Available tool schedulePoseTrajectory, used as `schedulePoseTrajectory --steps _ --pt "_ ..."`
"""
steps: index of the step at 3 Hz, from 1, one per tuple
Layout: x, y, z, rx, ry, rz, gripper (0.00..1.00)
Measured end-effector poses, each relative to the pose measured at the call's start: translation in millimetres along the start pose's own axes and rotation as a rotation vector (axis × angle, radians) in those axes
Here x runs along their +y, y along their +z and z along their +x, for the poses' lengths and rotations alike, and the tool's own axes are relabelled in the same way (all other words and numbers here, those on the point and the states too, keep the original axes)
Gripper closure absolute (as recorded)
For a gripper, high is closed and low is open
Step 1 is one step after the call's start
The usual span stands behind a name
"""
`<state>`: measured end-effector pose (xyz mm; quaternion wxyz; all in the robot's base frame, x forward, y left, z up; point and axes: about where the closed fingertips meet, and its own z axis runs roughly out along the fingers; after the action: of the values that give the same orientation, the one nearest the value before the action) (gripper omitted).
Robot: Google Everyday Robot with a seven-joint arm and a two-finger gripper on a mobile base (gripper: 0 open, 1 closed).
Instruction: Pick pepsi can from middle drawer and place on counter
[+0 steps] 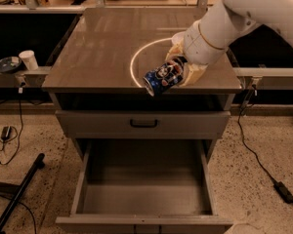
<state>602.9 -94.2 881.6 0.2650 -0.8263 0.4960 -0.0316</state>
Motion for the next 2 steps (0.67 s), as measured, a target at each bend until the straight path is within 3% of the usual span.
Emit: schedulePoseTrajectory --steps 2 --pt "-25 -2 -2 -0.011 -0.026 0.027 1.0"
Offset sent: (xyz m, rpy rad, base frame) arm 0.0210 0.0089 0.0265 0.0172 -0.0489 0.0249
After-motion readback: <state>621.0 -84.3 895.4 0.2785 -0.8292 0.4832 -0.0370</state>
